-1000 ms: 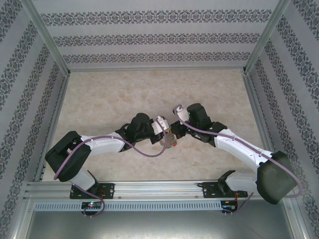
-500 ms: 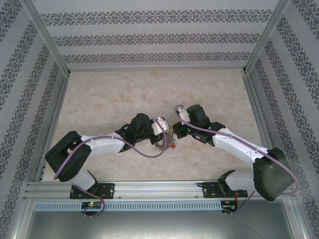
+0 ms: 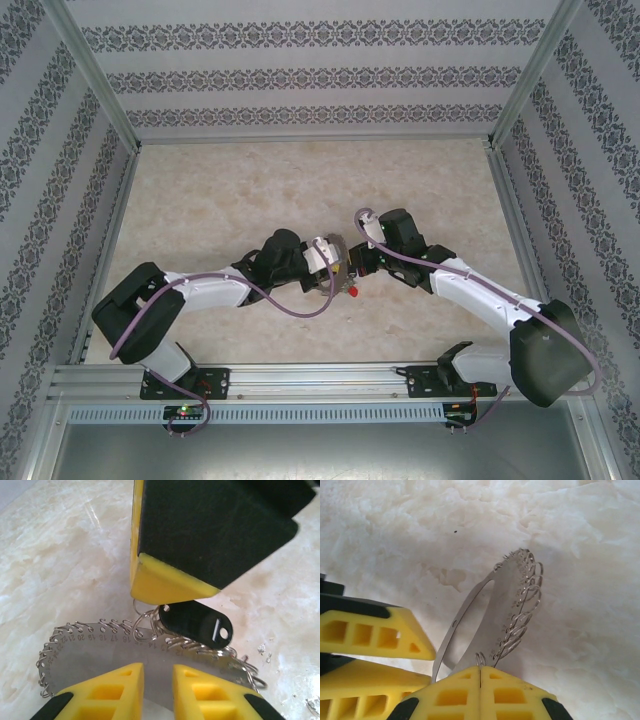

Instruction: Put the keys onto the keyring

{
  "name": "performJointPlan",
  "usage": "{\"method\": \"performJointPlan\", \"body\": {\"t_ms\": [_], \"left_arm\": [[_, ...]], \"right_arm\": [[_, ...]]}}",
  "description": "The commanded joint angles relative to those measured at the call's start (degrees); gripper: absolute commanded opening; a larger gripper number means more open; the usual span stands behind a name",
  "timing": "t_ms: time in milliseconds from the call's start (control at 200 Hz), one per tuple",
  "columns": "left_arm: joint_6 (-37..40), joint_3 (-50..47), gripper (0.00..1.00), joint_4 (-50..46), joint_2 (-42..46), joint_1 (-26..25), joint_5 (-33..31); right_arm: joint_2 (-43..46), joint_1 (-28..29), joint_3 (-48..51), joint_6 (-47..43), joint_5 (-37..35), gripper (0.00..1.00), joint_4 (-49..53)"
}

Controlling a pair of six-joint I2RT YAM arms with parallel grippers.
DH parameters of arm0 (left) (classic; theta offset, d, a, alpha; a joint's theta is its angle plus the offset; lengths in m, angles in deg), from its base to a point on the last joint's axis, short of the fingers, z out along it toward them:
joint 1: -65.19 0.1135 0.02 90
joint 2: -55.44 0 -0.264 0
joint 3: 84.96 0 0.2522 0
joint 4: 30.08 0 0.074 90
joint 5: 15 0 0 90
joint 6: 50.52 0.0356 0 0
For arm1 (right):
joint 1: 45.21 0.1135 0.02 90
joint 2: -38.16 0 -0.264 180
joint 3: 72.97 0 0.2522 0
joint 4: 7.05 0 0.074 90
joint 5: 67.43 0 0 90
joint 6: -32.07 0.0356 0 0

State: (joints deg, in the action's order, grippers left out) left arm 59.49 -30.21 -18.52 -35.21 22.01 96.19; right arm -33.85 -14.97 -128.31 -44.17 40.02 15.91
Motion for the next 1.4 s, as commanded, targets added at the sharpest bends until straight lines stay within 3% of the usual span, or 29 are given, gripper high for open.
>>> {"method": "performJointPlan", "body": {"t_ms": [0,445,590,664,1084,1394], "left_arm": [[1.41,3.66,0.24,-3.72,-2.46,-0.25,2.77],[3.39,6.4,0.25,-7.16,-4.09,0.42,3.35],[1.68,4.17,0.28,-2.3,-2.75,0.91,2.14],[0.54,1.67,0.34,1.97,-1.37,1.39,1.65],[1.84,-3.7,0.38,0.76,7.95,4.65,6.57],[3.28,-2.27,0.38,-1.72,7.45,5.88,10.02]], "right_arm": [[1.6,0.52,-0.29,-0.55,2.35,0.0,-2.34],[2.31,2.23,-0.78,-3.5,4.68,0.0,-2.9],[2.01,2.37,-0.87,-3.74,4.43,0.0,-3.0],[1.87,2.37,-0.95,-3.89,4.51,0.0,-2.91],[1.61,2.46,-3.14,-6.03,9.19,0.0,-3.62],[1.43,2.81,-4.33,-7.86,12.24,0.0,-3.51]]}}
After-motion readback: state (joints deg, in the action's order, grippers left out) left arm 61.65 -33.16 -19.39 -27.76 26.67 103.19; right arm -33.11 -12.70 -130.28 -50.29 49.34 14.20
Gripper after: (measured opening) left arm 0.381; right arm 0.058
